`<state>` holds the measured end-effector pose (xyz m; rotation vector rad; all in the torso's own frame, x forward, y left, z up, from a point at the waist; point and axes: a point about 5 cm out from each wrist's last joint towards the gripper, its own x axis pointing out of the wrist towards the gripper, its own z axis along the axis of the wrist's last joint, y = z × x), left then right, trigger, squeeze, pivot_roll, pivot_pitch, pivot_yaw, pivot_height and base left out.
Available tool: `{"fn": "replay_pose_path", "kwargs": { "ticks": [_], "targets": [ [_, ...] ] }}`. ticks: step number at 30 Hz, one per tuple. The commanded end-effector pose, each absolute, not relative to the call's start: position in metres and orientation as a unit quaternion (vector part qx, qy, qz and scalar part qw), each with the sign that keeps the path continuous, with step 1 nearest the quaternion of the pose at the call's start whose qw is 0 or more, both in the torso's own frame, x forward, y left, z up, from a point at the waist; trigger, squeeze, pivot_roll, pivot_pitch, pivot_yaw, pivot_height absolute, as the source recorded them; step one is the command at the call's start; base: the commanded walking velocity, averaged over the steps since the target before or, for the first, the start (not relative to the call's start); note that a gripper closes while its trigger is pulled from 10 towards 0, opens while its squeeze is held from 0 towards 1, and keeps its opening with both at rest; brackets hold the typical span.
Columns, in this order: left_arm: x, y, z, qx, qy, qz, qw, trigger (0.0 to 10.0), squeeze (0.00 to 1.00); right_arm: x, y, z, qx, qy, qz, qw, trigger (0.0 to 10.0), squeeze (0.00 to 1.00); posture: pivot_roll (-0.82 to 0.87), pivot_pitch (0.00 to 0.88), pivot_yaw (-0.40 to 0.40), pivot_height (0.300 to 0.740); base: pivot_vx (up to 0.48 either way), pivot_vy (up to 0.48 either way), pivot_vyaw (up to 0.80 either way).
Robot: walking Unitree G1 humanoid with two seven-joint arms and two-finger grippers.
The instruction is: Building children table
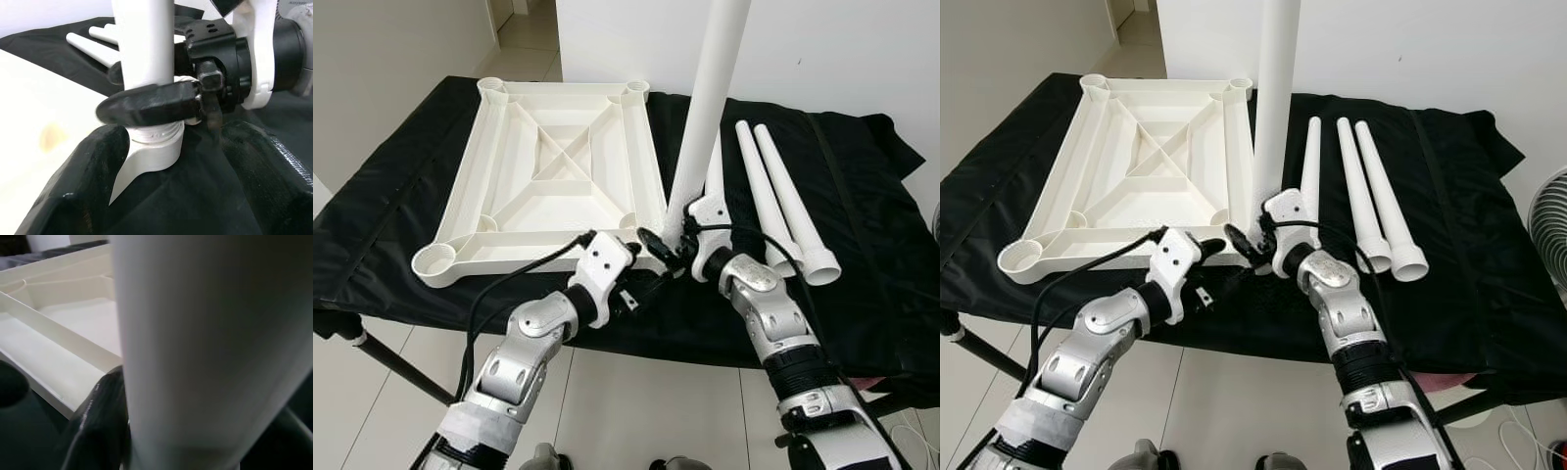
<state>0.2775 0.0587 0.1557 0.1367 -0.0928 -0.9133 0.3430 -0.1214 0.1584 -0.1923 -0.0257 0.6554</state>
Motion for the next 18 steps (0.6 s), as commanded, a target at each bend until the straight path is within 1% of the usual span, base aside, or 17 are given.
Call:
{"fn": "replay_pose_path", "kwargs": {
  "ticks": [1,6,11,12,15,17,18],
  "targets": [
    [0.280,0.061,0.154,0.071,-0.041,-0.425,0.902,10.0,0.00,0.343,-0.123,0.153,-0.099,0.002,0.322,0.941,0.0,0.00,-0.11,0.050,0.022,0.740,0.000,0.000,0.00],
    [0.279,0.061,0.154,0.070,-0.041,-0.424,0.902,10.0,0.00,0.343,-0.120,0.157,-0.056,-0.008,0.296,0.954,0.0,0.00,-0.11,0.064,0.022,0.740,0.000,0.000,0.00],
    [0.278,0.061,0.154,0.070,-0.040,-0.424,0.902,10.0,0.00,0.342,-0.115,0.157,-0.038,-0.011,0.276,0.960,0.0,0.00,-0.11,0.066,0.021,0.740,0.000,0.000,0.00],
    [0.278,0.061,0.153,0.070,-0.039,-0.424,0.902,10.0,0.00,0.341,-0.111,0.157,-0.016,-0.007,0.228,0.974,0.0,0.00,-0.11,0.068,0.021,0.740,0.000,0.000,0.00],
    [0.278,0.061,0.153,0.070,-0.039,-0.424,0.902,10.0,0.00,0.340,-0.109,0.157,-0.013,-0.006,0.206,0.978,0.0,0.00,-0.11,0.068,0.021,0.740,0.000,0.000,0.00],
    [0.277,0.062,0.152,0.070,-0.037,-0.424,0.902,10.0,0.00,0.338,-0.106,0.157,-0.011,-0.008,0.162,0.987,0.0,0.00,-0.10,0.070,0.020,0.740,0.000,0.000,0.00],
    [0.277,0.062,0.152,0.070,-0.037,-0.424,0.902,10.0,0.00,0.338,-0.106,0.157,-0.011,-0.008,0.162,0.987,0.0,0.00,-0.10,0.070,0.020,0.740,0.000,0.000,0.00]
  ]
}}
